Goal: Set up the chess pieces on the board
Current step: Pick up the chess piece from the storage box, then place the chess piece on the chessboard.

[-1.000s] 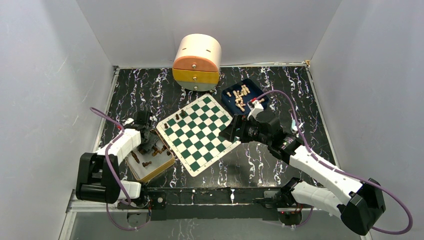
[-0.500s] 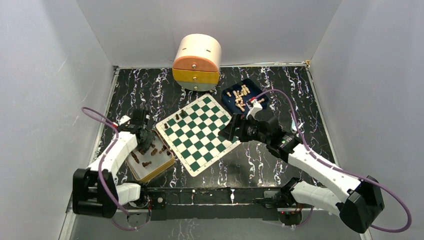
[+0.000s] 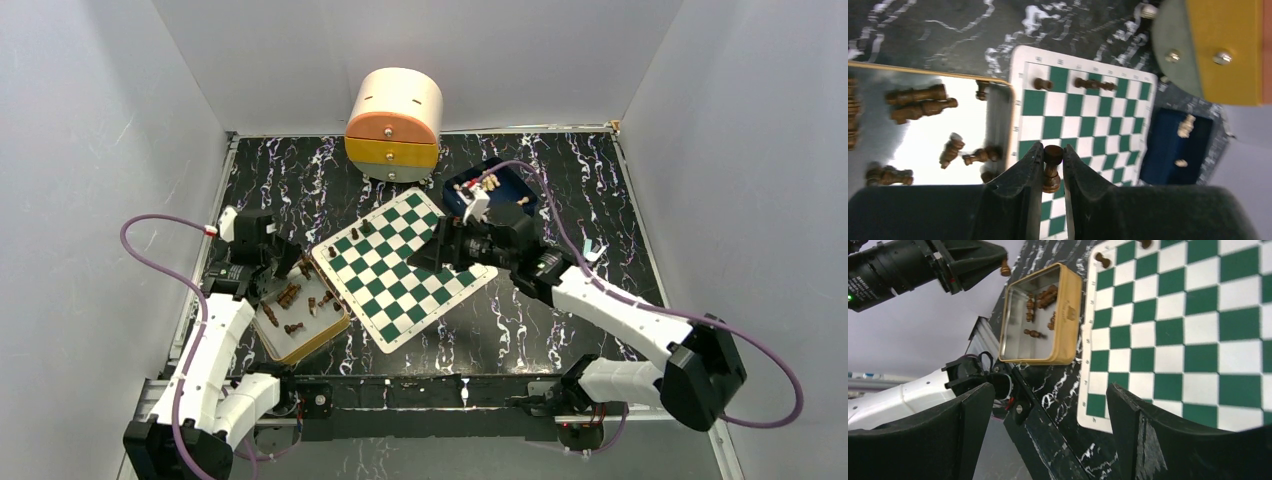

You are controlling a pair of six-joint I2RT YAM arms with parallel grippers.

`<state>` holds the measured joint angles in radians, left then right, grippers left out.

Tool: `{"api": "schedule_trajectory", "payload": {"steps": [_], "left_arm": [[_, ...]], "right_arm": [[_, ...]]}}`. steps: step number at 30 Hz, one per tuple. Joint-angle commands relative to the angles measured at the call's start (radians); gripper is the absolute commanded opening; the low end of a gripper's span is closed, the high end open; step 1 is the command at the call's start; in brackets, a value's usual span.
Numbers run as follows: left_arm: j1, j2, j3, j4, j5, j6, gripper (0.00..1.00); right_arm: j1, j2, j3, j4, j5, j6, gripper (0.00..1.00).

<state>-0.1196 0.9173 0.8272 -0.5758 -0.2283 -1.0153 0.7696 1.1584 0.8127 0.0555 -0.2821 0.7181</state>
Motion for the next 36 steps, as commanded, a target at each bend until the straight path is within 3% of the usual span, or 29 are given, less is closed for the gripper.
{"api": "schedule_trajectory", "payload": {"steps": [1, 5, 10, 22, 36], "left_arm": [[0.002, -0.034, 0.021, 0.119, 0.211, 0.010, 0.00], [-0.009, -0.023, -0.021, 0.255, 0.407, -0.054, 0.00], [-0.037, -0.012, -0.025, 0.353, 0.516, -0.054, 0.00], [-0.095, -0.027, -0.048, 0.397, 0.536, -0.060, 0.00], [-0.101, -0.014, -0.032, 0.419, 0.558, -0.062, 0.00]], "right_arm": [[0.069, 0.087, 0.109, 0.193, -0.035, -0.085, 0.90], [0.129, 0.180, 0.151, 0.295, 0.032, -0.241, 0.85], [0.159, 0.277, 0.189, 0.452, 0.047, -0.370, 0.72], [0.190, 0.457, 0.363, 0.454, 0.075, -0.367, 0.68], [0.201, 0.495, 0.411, 0.379, 0.128, -0.375, 0.60]]}}
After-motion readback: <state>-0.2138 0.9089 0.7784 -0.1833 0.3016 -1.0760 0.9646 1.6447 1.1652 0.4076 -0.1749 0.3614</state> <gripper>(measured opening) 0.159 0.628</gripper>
